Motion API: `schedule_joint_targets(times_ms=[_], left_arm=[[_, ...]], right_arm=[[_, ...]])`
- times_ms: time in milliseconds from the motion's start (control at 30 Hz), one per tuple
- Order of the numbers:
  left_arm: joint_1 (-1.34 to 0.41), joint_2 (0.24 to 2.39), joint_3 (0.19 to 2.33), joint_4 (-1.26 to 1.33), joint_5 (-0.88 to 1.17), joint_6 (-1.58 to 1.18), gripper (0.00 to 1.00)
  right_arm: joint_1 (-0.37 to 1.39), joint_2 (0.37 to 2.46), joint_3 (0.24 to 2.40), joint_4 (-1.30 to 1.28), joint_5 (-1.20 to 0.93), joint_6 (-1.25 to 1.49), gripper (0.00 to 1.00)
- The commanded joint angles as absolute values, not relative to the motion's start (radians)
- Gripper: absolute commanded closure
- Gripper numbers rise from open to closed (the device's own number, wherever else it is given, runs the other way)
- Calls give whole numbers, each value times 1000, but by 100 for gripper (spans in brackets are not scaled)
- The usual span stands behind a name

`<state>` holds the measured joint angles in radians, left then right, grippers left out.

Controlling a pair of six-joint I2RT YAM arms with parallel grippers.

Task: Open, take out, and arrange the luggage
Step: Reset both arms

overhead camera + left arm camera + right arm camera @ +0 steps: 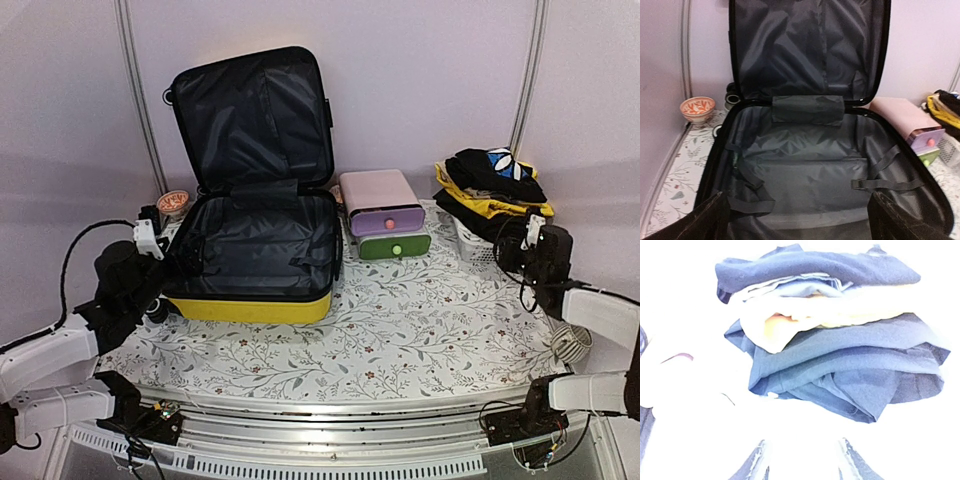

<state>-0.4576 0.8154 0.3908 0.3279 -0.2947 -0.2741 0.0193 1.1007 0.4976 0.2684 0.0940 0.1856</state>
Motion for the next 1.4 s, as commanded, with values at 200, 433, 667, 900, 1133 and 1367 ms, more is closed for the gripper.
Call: schedule_joint_targets(times_ms=[200, 433, 667, 900, 1133, 1367], left_arm=[[-376, 970, 282, 626, -484, -42, 2], [-224, 1151, 279, 832, -473, 42, 2], [-53, 1372, 218, 1185, -237, 33, 2], [-39, 1539, 214, 1334, -48, 71, 7], [-33, 1549, 243, 1311, -79, 62, 2], [-34, 1547, 244, 1302, -79, 59, 2]], right_arm=[[19, 1154, 111, 1118, -116, -43, 0], [4, 1395, 190, 1272, -85, -89, 1], [-12, 1541, 228, 1331, -71, -60, 1], [-17, 1536, 242, 1292, -48, -41, 1], [-17, 1538, 243, 1290, -52, -42, 1], [-18, 1539, 244, 1290, -52, -42, 1]])
